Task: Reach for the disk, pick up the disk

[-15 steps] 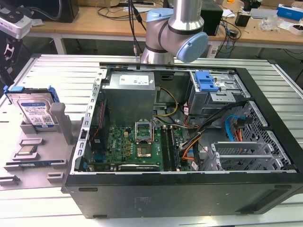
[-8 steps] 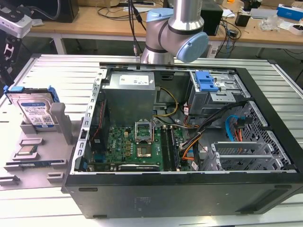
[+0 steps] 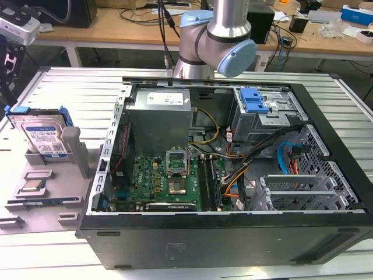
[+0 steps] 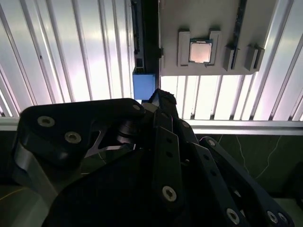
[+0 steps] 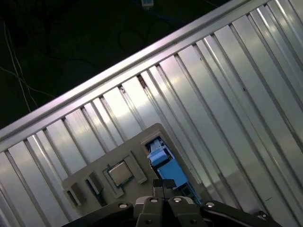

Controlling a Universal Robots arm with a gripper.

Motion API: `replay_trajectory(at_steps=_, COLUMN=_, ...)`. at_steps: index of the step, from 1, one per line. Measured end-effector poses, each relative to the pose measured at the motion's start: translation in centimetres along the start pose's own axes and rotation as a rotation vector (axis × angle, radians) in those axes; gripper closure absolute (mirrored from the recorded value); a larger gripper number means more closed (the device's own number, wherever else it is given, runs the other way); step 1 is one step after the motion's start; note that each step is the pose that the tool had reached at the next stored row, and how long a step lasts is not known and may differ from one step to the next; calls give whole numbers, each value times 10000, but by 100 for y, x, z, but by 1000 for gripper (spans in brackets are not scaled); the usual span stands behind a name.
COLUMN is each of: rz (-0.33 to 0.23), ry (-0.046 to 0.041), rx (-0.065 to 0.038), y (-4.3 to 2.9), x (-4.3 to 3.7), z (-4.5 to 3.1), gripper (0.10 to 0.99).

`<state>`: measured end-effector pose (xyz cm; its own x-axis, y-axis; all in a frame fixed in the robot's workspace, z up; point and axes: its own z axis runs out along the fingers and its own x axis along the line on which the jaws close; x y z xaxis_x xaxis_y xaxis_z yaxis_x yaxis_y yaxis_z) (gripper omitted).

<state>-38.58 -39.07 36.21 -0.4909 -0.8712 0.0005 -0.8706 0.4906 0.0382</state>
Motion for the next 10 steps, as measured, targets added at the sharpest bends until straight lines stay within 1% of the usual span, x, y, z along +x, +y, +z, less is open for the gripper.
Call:
replay_trajectory(at_steps=6, rz=-379, ry=14, rx=0, y=0, x=0, z=0, gripper=980)
replay_trajectory(at_steps=10, rz=-737, ry=28, rx=0, y=0, x=0, z=0, gripper=980)
